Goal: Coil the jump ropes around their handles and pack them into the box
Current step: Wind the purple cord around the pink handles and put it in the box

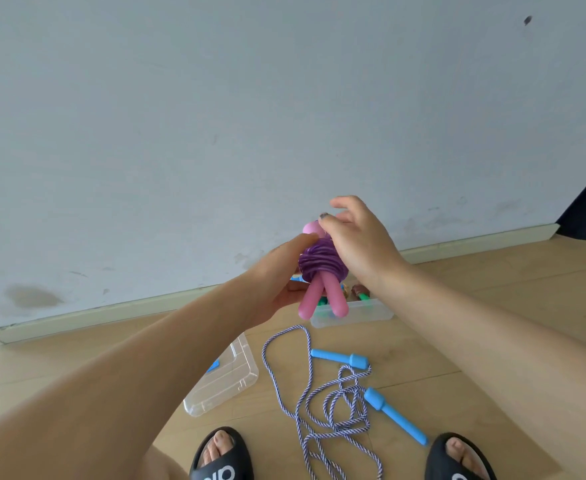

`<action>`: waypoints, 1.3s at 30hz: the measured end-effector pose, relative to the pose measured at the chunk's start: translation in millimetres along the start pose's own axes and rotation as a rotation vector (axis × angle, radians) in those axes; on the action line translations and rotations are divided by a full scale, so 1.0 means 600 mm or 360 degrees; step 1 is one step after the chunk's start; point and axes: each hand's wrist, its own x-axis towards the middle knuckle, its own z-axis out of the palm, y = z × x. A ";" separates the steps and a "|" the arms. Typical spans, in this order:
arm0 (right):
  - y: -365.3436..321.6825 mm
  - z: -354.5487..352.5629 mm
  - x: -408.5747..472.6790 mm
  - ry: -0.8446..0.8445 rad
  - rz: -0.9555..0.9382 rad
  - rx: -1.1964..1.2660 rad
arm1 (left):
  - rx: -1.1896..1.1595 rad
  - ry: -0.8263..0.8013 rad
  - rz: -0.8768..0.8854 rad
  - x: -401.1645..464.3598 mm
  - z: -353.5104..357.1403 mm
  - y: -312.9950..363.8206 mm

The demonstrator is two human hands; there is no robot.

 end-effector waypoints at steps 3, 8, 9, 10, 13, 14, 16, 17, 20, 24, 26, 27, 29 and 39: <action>0.000 -0.012 0.005 0.0144 0.0140 0.0046 | -0.0101 0.0052 -0.0014 0.009 0.004 -0.003; 0.025 -0.037 -0.005 -0.0544 0.0612 0.0367 | -0.0222 0.0031 -0.0017 0.034 0.000 -0.004; 0.034 -0.036 -0.006 -0.0666 0.0637 0.0418 | -0.0222 0.0020 -0.0020 0.041 -0.001 -0.005; 0.044 -0.035 -0.003 -0.0698 0.0632 0.0452 | -0.0202 0.0000 -0.0031 0.048 -0.001 -0.006; 0.070 -0.040 0.025 -0.0747 0.0574 0.0377 | -0.0047 -0.0075 -0.0104 0.079 0.000 -0.011; 0.077 -0.044 0.036 -0.0754 0.0576 0.0336 | 0.0015 -0.0094 -0.0133 0.092 0.003 -0.011; 0.093 -0.052 0.065 -0.0693 0.0600 0.0340 | 0.0113 -0.0102 -0.0171 0.124 0.010 -0.010; 0.103 -0.055 0.082 -0.0652 0.0597 0.0371 | 0.0145 -0.0092 -0.0178 0.144 0.015 -0.009; 0.143 -0.064 0.134 -0.0547 0.0595 0.0441 | 0.0162 -0.0069 -0.0182 0.214 0.034 -0.016; 0.200 -0.087 0.201 -0.0491 0.0631 0.0306 | 0.0172 -0.0043 -0.0182 0.305 0.072 -0.041; 0.234 -0.093 0.236 -0.0437 0.0647 0.0105 | 0.0174 -0.0016 -0.0205 0.354 0.090 -0.059; 0.255 -0.093 0.256 -0.0418 0.0650 -0.0054 | 0.0172 0.0003 -0.0232 0.383 0.098 -0.071; 0.292 -0.089 0.280 -0.0400 0.0661 -0.0449 | 0.0178 0.0025 -0.0280 0.425 0.108 -0.098; 0.454 -0.036 0.361 -0.0384 0.0564 -0.1413 | 0.0243 -0.0005 -0.0476 0.577 0.151 -0.217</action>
